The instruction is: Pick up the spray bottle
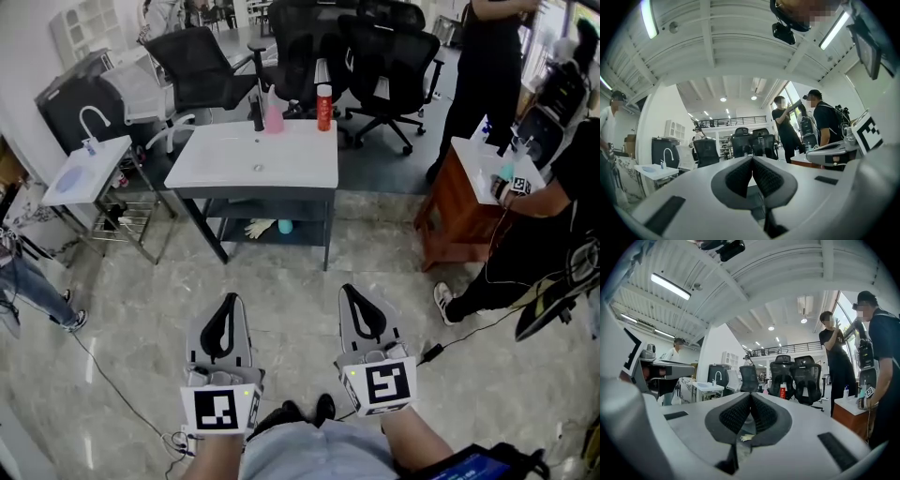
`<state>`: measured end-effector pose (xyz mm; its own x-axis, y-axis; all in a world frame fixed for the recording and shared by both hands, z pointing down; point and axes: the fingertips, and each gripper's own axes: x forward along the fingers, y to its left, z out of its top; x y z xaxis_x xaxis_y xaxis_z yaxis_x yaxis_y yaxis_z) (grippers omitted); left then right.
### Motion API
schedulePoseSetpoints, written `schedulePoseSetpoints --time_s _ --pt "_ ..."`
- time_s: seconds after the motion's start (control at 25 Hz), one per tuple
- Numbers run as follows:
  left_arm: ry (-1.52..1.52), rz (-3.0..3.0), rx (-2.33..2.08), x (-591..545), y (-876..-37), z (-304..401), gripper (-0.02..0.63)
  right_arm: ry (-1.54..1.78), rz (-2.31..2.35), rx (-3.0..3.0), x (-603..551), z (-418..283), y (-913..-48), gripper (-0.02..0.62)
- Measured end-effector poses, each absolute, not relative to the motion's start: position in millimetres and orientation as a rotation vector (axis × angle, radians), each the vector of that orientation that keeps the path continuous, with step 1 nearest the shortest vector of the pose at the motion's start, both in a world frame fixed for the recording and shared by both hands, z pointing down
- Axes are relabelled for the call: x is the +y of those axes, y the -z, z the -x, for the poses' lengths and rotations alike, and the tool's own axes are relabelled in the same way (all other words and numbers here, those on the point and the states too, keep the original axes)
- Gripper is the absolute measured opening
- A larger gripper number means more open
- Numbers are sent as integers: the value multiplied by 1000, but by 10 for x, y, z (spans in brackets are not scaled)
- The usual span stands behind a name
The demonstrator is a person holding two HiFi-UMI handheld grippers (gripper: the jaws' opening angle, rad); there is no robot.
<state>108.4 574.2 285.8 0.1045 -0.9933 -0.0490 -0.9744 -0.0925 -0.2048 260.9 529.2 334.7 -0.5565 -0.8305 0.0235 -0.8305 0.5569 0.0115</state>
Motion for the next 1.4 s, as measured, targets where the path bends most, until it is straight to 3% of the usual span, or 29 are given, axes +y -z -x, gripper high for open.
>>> schedulePoseSetpoints --time_s 0.44,1.4 --pt "142 2187 2033 5256 -3042 -754 17 -1 -1482 -2698 4718 -2393 -3515 15" --pt "38 2251 1922 2980 -2815 817 15 57 -1636 -2623 2588 -1013 -3210 15"
